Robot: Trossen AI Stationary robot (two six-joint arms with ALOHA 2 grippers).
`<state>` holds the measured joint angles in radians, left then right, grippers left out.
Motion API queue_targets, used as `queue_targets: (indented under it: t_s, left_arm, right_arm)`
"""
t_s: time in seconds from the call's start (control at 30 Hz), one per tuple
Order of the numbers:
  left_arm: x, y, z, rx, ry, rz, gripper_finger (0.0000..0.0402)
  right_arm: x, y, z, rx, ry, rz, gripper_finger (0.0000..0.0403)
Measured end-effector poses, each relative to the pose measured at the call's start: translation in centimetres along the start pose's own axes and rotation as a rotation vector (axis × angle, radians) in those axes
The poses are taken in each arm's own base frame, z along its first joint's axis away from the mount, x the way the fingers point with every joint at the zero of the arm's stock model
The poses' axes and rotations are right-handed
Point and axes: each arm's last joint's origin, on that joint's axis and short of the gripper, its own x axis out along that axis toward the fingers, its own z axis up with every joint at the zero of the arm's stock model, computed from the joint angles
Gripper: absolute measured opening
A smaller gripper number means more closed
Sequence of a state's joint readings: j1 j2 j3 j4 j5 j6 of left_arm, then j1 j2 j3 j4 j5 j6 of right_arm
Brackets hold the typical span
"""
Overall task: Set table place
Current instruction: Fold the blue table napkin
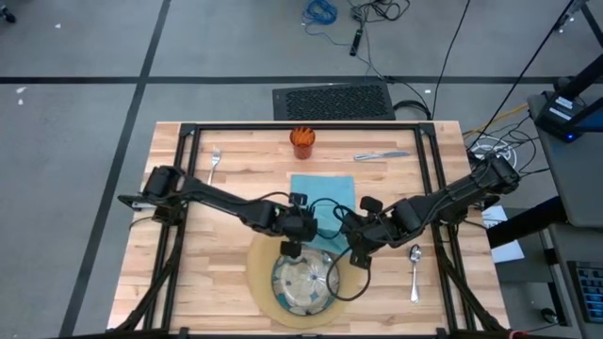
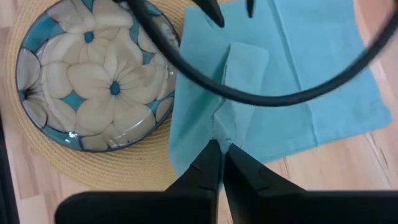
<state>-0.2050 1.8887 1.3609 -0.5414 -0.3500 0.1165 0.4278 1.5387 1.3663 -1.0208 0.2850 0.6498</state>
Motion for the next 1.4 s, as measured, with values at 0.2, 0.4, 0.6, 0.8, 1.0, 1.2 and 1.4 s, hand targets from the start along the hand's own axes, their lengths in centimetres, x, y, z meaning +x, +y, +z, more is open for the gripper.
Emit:
queue_targets:
  t_s: [0.2,0.4,0.6,0.8,1.0,1.2,1.4]
  left_arm:
    - [0.8,-0.2,0.8,-0.112,-0.078,0.006,0.0225]
    - [0.4,-0.5,2.0,-0.215,-0.194,-0.002,0.0246]
    - [0.1,-1.2,2.5,-0.224,-0.240,-0.012,0.0247]
    - [0.8,-1.8,3.0,-0.252,-0.291,0.053,0.0247]
    - [3.8,-2.1,2.7,-0.253,-0.277,0.099,0.0247]
    - [4.7,-2.0,2.1,-0.226,-0.223,0.225,0.0247]
    - [5.0,-1.4,1.2,-0.201,-0.132,0.251,0.0247]
  right_arm:
    - [0.0,-0.1,-0.1,-0.003,0.012,-0.005,0.0000]
    - [0.0,-0.1,-0.2,-0.005,0.017,-0.009,0.0000]
    - [0.0,-0.2,-0.2,-0.008,0.025,-0.014,0.0000]
    - [0.0,-0.1,-0.2,-0.006,0.026,-0.009,0.0000]
    - [0.0,0.0,-0.1,-0.001,0.021,0.015,0.0000]
    - [0.0,0.0,-0.1,0.001,0.022,0.020,0.0000]
    - [0.0,0.0,-0.1,0.001,0.021,0.021,0.0000]
